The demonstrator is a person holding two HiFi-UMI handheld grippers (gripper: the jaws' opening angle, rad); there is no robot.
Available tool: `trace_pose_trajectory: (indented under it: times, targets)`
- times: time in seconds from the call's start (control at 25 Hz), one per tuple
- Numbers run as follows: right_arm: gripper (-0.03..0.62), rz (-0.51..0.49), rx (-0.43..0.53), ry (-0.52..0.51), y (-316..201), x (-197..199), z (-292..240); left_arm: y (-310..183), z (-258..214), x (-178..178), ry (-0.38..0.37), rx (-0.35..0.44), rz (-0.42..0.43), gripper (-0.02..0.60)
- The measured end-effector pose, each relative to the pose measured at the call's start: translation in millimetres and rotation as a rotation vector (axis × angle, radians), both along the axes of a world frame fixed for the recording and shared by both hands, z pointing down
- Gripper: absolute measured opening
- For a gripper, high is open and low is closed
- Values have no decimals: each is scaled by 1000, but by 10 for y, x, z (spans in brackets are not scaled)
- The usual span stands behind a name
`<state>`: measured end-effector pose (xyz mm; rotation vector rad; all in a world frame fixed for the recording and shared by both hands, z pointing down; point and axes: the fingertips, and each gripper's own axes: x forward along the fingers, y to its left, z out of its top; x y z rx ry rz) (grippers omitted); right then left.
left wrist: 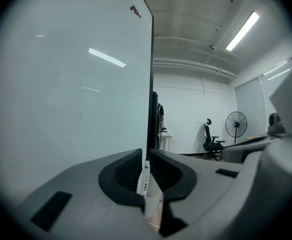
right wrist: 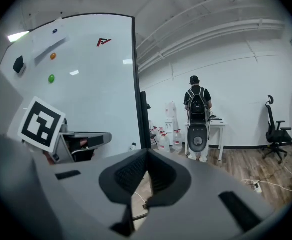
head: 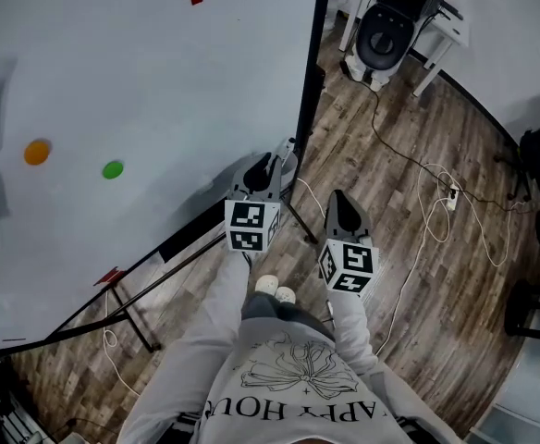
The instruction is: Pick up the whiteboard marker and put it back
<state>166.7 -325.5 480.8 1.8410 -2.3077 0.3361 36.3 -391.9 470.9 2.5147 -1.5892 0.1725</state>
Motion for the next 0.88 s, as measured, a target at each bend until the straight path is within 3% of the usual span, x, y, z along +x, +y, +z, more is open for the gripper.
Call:
trace_pose_trajectory:
  times: [0.16, 0.52, 0.88]
  targets:
    - [3, -17, 45, -8, -62, -96, -188, 182, -283, -97, 12, 34, -31, 17]
    - [3, -58, 165, -26, -163, -386, -696, 483, -631, -422, 20, 98, -105, 11]
    - [3, -80, 200, -31, -61, -563, -816, 669, -827, -697, 20, 128, -168, 11]
